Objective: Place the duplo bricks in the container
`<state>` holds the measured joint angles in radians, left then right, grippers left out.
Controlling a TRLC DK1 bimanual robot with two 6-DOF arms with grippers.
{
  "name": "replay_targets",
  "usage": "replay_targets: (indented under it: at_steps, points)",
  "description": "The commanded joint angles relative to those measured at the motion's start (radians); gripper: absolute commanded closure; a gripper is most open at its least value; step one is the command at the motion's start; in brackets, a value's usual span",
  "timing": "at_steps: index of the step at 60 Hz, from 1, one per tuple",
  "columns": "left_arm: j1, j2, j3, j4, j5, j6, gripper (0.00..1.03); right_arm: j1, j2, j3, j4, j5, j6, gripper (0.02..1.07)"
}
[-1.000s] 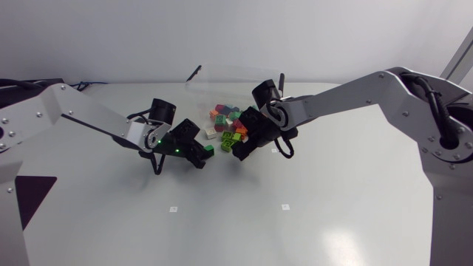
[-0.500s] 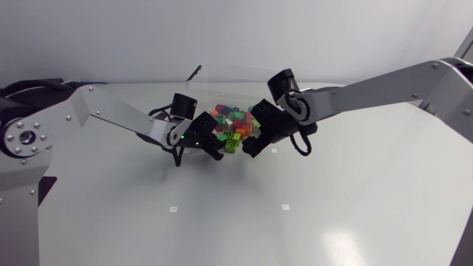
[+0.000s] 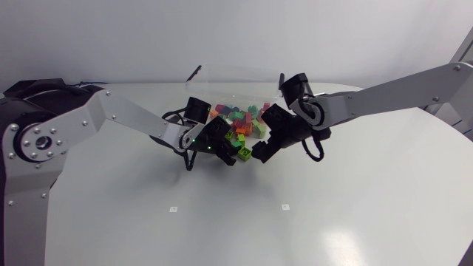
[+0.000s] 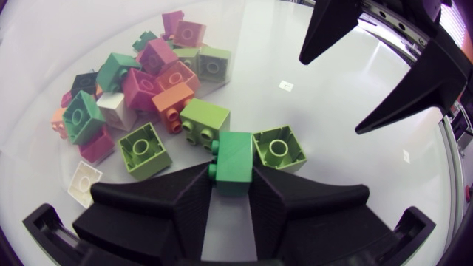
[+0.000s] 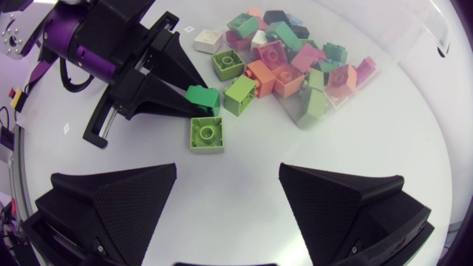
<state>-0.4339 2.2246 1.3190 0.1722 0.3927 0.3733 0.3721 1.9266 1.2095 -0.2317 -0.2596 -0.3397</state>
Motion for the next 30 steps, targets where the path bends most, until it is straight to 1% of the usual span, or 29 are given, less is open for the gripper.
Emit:
replay_targets:
  at_steps: [1, 2, 9, 12, 13, 14, 15, 16, 17, 21, 25, 30]
  points:
    - [0.026, -0.008, 0.008, -0.008, 0.014, -0.022, 0.77, 0.018, 0.046, -0.007, 0.005, -0.009, -0.039, 0.07]
    - [0.046, -0.016, 0.006, -0.022, 0.014, -0.020, 0.77, 0.022, 0.054, -0.001, 0.002, -0.009, -0.042, 0.07]
    - [0.118, -0.091, -0.049, -0.046, 0.015, 0.009, 0.77, 0.037, 0.110, 0.047, -0.020, -0.009, -0.062, 0.07]
    - [0.135, -0.123, -0.072, -0.051, 0.021, 0.019, 0.77, 0.045, 0.133, 0.071, -0.027, -0.009, -0.067, 0.07]
    - [0.155, -0.152, -0.092, -0.056, 0.026, 0.029, 0.77, 0.048, 0.141, 0.082, -0.034, -0.009, -0.067, 0.07]
    - [0.156, -0.155, -0.093, -0.057, 0.026, 0.029, 0.77, 0.050, 0.150, 0.091, -0.037, -0.009, -0.068, 0.07]
    - [0.178, -0.191, -0.118, -0.066, 0.029, 0.041, 0.77, 0.053, 0.161, 0.107, -0.043, -0.009, -0.070, 0.07]
    - [0.179, -0.197, -0.121, -0.068, 0.032, 0.044, 0.77, 0.053, 0.170, 0.120, -0.047, -0.009, -0.070, 0.07]
    - [0.196, -0.226, -0.136, -0.083, 0.038, 0.059, 0.77, 0.054, 0.178, 0.130, -0.049, -0.009, -0.070, 0.07]
    - [0.210, -0.279, -0.173, -0.092, 0.038, 0.081, 0.77, 0.057, 0.209, 0.174, -0.058, -0.007, -0.068, 0.10]
    - [0.227, -0.364, -0.228, -0.102, 0.040, 0.107, 0.77, 0.054, 0.233, 0.214, -0.084, -0.006, -0.073, 0.10]
    - [0.239, -0.428, -0.256, -0.106, 0.040, 0.115, 0.77, 0.053, 0.252, 0.239, -0.089, -0.003, -0.078, 0.10]
